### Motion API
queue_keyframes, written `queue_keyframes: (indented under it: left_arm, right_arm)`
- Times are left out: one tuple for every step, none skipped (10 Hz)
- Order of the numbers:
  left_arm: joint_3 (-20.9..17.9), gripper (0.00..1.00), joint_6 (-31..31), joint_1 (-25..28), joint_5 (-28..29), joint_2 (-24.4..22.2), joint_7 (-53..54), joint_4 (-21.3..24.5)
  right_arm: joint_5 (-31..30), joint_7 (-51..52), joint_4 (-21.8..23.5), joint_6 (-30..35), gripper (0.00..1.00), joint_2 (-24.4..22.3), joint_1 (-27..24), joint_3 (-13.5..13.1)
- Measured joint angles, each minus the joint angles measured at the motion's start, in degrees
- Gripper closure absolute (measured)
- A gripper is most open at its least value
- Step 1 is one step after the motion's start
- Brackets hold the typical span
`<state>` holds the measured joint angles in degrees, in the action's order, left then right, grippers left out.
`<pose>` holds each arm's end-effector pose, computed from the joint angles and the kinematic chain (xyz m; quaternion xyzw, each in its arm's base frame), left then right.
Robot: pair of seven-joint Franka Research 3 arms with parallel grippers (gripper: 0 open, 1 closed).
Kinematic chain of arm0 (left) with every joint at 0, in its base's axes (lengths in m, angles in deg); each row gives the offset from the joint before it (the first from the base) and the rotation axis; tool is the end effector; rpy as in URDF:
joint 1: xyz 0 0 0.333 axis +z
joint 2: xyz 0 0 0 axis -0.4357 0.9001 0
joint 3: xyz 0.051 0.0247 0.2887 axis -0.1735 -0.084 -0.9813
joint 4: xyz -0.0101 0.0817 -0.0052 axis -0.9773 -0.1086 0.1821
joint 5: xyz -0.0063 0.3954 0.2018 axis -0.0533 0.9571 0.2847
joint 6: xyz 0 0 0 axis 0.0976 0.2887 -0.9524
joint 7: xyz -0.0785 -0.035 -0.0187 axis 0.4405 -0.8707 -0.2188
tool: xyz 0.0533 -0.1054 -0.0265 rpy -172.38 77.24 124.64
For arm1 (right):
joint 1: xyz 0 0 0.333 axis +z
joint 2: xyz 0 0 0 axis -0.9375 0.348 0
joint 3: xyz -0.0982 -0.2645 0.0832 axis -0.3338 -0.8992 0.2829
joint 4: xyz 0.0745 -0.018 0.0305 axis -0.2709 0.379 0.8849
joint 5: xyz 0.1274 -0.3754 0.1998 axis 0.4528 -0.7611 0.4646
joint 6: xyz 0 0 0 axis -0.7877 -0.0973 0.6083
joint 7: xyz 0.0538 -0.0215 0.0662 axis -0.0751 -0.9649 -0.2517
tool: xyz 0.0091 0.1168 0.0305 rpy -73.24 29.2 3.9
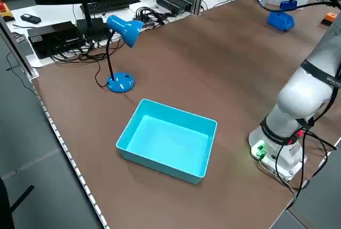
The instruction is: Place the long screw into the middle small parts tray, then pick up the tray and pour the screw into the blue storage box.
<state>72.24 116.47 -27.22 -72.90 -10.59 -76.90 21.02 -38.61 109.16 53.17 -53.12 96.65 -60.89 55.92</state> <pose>0.6147 -0.0305 0.5836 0.9997 -0.0139 0.0195 0.0039 0.6460 -0.0168 0.2544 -0.9698 -0.1964 0.1380 0.0437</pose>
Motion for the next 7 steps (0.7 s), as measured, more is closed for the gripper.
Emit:
queue_keyframes:
  left_arm:
    - [0.0, 0.0, 0.0, 0.0, 0.0, 0.0, 0.0, 0.0]
    - [0.0, 0.0, 0.0, 0.0, 0.0, 0.0, 0.0, 0.0]
    - [0.0, 0.0, 0.0, 0.0, 0.0, 0.0, 0.0, 0.0]
    - [0.0, 0.0, 0.0, 0.0, 0.0, 0.0, 0.0, 0.0]
    - [0.0, 0.0, 0.0, 0.0, 0.0, 0.0, 0.0, 0.0]
    - [0.0, 0.0, 0.0, 0.0, 0.0, 0.0, 0.0, 0.0]
    - [0.0, 0.0, 0.0, 0.0, 0.0, 0.0, 0.0, 0.0]
  right_arm:
    - [-3.0, 0.0, 0.0, -0.2, 0.96, 0.0, 1.0, 0.1]
    - [-6.3, 0.0, -0.1, -0.7, 0.96, 0.0, 1.6, 0.1]
    - [-8.3, 0.0, -0.1, -1.2, 0.96, -0.1, 2.1, 0.2]
    - [-9.1, 0.0, -0.1, -1.7, 0.96, -0.1, 2.7, 0.3]
    - [-9.4, 0.0, -0.1, -2.0, 0.96, -0.1, 3.4, 0.3]
    - [-9.4, -0.1, -0.1, -2.1, 0.96, -0.1, 3.8, 0.3]
    - [-9.4, -0.2, -0.3, -2.1, 0.96, -0.1, 4.0, 0.3]
